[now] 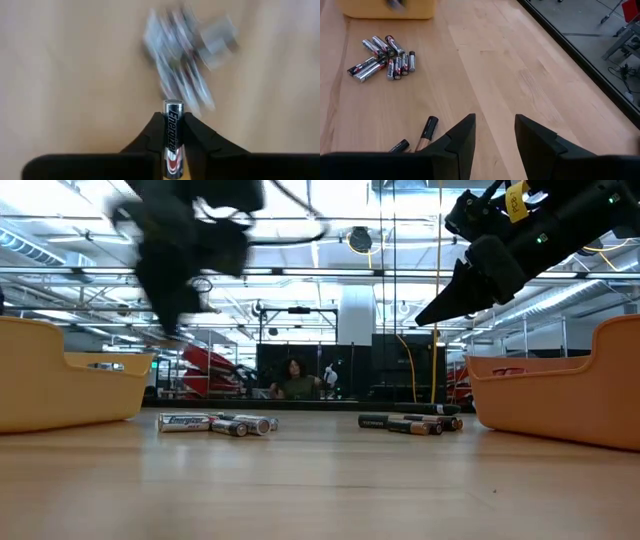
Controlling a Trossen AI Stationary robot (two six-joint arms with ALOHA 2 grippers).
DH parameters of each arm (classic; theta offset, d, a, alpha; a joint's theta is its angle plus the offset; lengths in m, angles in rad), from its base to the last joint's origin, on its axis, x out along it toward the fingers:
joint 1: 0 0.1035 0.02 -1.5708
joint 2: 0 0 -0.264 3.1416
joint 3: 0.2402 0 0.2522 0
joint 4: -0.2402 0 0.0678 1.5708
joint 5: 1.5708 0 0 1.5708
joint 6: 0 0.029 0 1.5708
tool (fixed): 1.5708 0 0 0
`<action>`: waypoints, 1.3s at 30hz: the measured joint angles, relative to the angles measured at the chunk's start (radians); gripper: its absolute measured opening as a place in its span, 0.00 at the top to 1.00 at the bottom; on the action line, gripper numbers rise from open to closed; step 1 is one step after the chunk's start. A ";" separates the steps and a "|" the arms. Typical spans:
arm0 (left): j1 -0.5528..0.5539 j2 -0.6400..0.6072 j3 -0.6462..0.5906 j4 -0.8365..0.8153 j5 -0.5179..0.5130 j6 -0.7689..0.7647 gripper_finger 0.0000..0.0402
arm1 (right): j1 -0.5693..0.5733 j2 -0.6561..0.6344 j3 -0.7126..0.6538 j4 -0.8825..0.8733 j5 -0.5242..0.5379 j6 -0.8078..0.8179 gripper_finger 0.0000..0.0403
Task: Sort batteries
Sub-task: Put the white battery into the yellow bin
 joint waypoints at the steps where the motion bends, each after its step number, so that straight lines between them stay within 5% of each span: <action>1: -0.017 -0.021 0.000 -0.068 0.048 -0.056 0.89 | -0.001 0.000 0.000 0.000 0.000 -0.001 0.68; 6: -0.130 -0.093 -0.020 -0.243 0.005 -0.226 0.89 | -0.001 0.000 0.000 -0.007 0.000 -0.011 0.68; 12: -0.210 -0.096 -0.182 -0.186 -0.210 -0.318 0.84 | -0.002 0.000 0.000 -0.006 0.000 -0.013 0.68; 21: -0.228 -0.086 -0.402 -0.047 -0.225 -0.359 0.81 | -0.002 0.000 0.000 0.003 -0.002 -0.013 0.68; 31: -0.232 -0.082 -0.345 -0.123 -0.322 -0.330 0.67 | -0.003 0.000 0.000 0.007 -0.002 -0.010 0.68; 39: -0.236 -0.082 -0.121 -0.364 -0.357 -0.384 0.66 | -0.003 0.000 0.000 0.006 -0.002 -0.008 0.68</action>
